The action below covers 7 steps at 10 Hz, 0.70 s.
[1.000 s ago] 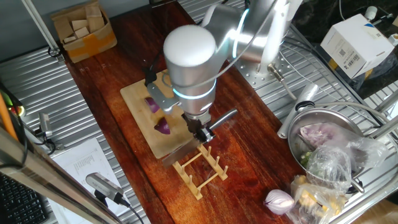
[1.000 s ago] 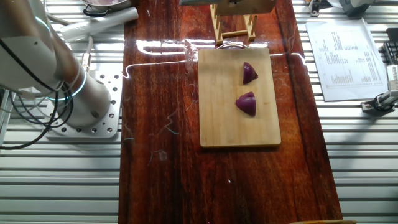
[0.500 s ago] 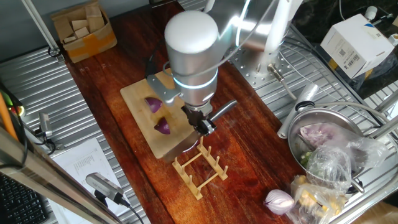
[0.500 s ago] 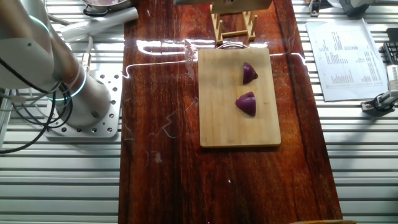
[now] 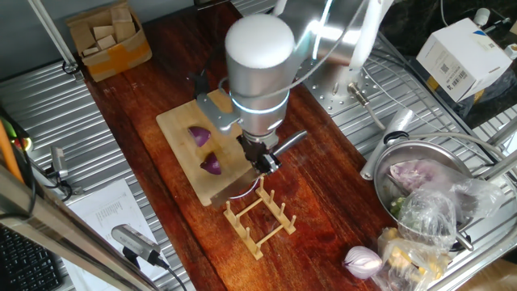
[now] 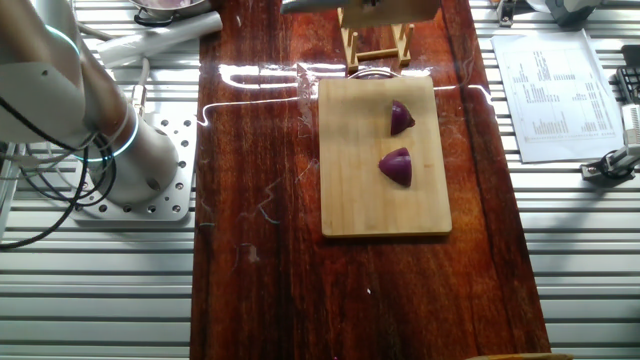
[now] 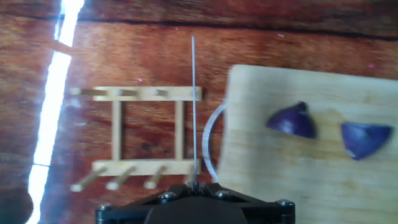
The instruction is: Chop the onions
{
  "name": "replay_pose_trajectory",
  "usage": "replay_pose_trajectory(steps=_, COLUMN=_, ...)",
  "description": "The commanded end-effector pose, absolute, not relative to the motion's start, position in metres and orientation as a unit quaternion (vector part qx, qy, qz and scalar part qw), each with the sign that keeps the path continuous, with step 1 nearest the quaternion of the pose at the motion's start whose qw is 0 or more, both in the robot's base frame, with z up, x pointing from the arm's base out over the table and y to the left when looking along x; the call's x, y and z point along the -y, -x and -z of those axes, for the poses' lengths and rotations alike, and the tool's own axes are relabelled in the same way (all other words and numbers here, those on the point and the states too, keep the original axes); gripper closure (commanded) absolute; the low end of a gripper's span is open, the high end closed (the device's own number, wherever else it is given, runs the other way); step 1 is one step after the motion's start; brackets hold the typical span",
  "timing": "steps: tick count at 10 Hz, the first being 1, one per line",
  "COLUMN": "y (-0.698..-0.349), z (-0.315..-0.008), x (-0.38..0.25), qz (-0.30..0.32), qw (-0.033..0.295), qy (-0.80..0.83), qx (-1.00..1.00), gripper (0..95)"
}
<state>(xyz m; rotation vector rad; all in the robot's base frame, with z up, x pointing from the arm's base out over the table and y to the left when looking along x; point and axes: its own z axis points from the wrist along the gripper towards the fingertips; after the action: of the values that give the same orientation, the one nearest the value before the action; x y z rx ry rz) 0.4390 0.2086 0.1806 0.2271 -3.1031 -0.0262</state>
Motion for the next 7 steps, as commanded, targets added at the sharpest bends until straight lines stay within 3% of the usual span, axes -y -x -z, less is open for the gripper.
replay_pose_trajectory(steps=1, y=-0.4337, z=-0.1806, x=-0.1917, qz=0.013, qw=0.007, qy=-0.071, qx=0.997, gripper=95.0)
replay_pose_trajectory(steps=4, y=-0.4337, z=-0.1806, x=-0.1917, qz=-0.008, qw=0.011, qy=-0.042, qx=0.999, gripper=95.0)
replay_pose_trajectory(steps=7, y=-0.4370, z=-0.1772, x=-0.1941, qz=-0.014, qw=-0.011, qy=0.006, qx=1.000, gripper=95.0)
